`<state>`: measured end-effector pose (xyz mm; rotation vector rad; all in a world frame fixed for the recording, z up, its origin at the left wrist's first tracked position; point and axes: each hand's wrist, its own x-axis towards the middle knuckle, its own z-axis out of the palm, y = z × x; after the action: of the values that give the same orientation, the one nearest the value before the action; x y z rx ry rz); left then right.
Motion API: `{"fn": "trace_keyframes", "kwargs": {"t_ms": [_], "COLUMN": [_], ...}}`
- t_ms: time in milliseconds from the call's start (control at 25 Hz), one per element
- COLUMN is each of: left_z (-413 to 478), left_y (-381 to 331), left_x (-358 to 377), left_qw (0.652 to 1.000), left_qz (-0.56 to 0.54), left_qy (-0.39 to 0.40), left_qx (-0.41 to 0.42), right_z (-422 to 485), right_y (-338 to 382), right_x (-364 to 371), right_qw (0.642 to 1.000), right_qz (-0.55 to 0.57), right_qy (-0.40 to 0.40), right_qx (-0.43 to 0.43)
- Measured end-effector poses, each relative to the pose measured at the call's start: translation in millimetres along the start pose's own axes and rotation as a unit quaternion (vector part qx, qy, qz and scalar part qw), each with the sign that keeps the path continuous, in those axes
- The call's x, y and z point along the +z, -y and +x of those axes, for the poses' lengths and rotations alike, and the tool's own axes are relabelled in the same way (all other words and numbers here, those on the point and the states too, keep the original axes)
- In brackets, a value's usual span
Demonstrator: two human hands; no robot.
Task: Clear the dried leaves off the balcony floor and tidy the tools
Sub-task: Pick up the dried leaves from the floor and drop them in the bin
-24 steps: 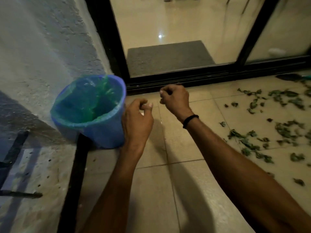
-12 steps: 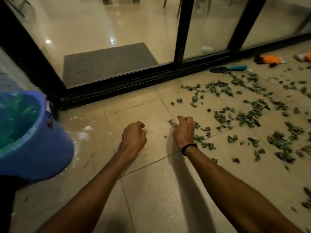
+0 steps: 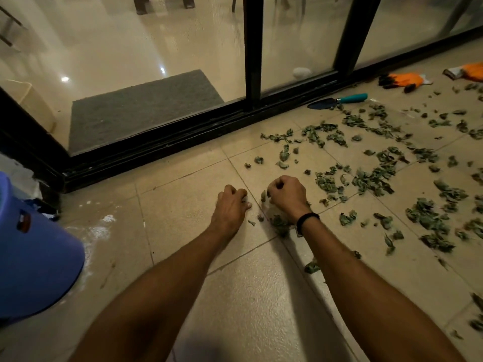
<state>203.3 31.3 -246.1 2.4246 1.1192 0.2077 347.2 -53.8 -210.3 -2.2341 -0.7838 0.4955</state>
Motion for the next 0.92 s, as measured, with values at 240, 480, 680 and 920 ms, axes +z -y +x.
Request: {"fn": "trace_keyframes", "kwargs": {"t_ms": [240,480,680,920], "left_z": [-17.9,-26.0,-2.6,13.7], "left_y": [8.2,-11.4,-30.1,-27.8], "left_x": [12.9,11.0,25.1,27.4], "left_qw": [0.979,0.990,0.999,0.994], "left_qz": [-0.154,-0.108,-0.024,-0.076], "left_qy": [-0.114,-0.088,-0.032,-0.070], "left_qx": [-0.068,-0.008,0.003,-0.032], "right_z": [9.4,-4.2,-1.2,13.3], "right_y": [-24.8,-24.1,-3.3,-12.4], "right_x": [-17.4,3.1,-3.8,-24.8], "right_qw": [0.993,0.984,0.995,0.992], "right_qz": [-0.111,-0.168,-0.089,-0.101], "right_qy": [0.046,0.035,-0.019,-0.071], "right_qx": [0.011,-0.046,-0.035,0.027]}}
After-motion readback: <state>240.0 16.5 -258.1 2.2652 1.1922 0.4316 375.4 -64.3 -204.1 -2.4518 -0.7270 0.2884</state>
